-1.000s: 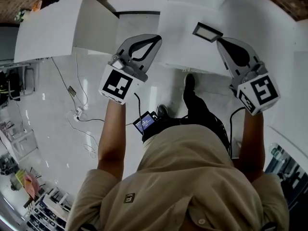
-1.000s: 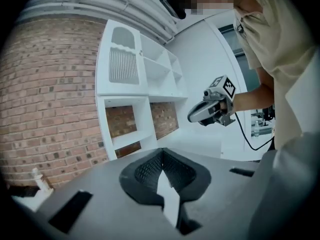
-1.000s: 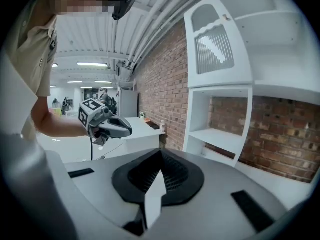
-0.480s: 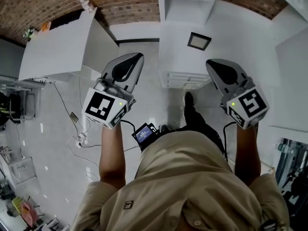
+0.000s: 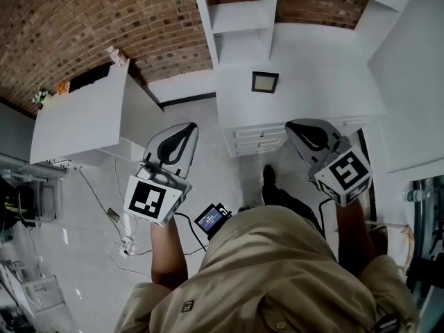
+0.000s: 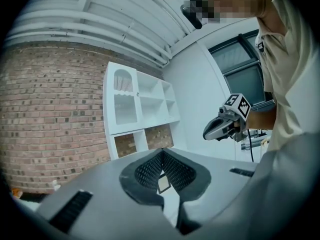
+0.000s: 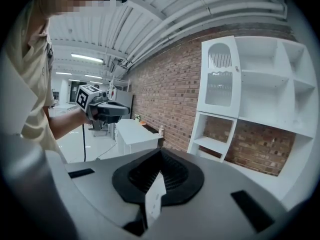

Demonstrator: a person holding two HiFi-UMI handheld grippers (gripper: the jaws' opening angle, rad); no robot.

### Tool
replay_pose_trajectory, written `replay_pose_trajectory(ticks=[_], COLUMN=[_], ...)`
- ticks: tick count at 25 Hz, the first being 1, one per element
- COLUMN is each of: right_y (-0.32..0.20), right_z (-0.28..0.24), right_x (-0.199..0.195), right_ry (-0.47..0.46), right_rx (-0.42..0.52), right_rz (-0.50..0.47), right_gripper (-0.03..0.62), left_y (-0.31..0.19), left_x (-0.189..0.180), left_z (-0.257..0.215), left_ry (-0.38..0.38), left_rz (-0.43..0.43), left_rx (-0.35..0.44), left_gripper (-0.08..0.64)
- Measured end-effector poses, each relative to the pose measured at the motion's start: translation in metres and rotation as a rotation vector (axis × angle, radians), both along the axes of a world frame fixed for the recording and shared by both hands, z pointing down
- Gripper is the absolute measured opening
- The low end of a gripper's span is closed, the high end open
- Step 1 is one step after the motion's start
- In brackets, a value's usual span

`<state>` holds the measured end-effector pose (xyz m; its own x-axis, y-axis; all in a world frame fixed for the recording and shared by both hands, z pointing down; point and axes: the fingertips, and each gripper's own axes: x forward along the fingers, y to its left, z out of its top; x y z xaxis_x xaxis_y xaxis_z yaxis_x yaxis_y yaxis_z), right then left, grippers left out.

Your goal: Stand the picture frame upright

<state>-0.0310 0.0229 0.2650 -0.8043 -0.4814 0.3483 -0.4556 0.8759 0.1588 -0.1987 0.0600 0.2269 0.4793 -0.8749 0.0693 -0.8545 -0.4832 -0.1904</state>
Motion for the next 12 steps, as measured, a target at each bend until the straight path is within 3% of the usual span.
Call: replay_pose_trajectory(ticks=[12], right_y=[0.006], right_z=[-0.002], right_x=[0.013], right_ry=[0.023], right_rx=[-0.029], right_rz=[0.037], right_gripper=[0.003], left_y=[0.009], left_x=[0.018], left_z=[0.014], left_ry=[-0.010], left_rz=[0.047], left_rx=[-0.049], left_gripper=[0.008])
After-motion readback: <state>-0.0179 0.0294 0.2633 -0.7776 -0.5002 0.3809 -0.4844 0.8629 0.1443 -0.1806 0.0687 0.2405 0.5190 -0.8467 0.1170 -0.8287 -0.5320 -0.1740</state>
